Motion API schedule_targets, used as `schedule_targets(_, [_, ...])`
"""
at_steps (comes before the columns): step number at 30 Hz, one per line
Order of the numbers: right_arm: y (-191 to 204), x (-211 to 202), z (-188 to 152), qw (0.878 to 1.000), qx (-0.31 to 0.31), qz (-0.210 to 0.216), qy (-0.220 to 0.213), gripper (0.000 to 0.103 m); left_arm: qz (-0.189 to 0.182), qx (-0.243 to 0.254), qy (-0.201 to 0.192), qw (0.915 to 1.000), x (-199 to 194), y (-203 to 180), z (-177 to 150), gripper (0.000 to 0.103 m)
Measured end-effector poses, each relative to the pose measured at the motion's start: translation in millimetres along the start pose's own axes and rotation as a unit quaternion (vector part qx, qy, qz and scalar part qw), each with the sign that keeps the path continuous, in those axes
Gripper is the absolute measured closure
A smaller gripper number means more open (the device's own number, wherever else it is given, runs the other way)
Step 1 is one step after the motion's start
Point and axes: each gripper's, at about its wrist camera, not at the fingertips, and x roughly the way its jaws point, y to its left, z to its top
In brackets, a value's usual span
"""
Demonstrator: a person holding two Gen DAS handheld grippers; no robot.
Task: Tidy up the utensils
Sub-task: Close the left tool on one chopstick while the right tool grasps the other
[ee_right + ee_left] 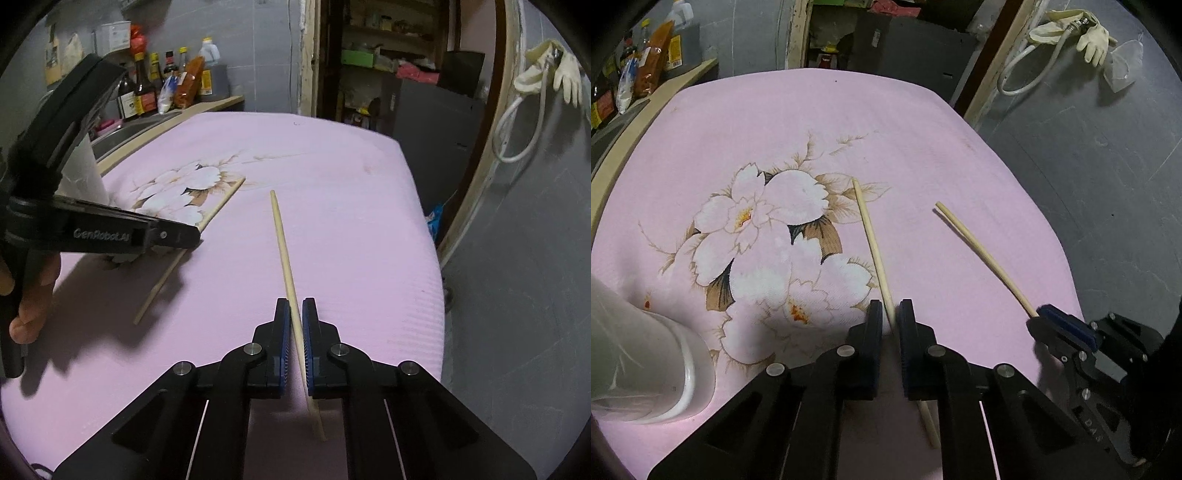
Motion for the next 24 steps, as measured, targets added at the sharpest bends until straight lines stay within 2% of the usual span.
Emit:
schedule_targets(13, [-1.7, 34.4, 46.3, 0.998, -0.018, 0.034, 0.046, 0.090, 0.011, 0.004, 0.008, 0.9999, 1.5, -0.2, 11.7, 0.096])
schedule_targets(24, [-6.8, 51.8, 60.9, 0.996, -0.008, 0.051, 0.070, 0.084, 0.022, 0.017, 0.014, 0.9995, 9.9, -4.5, 14.3, 0.096])
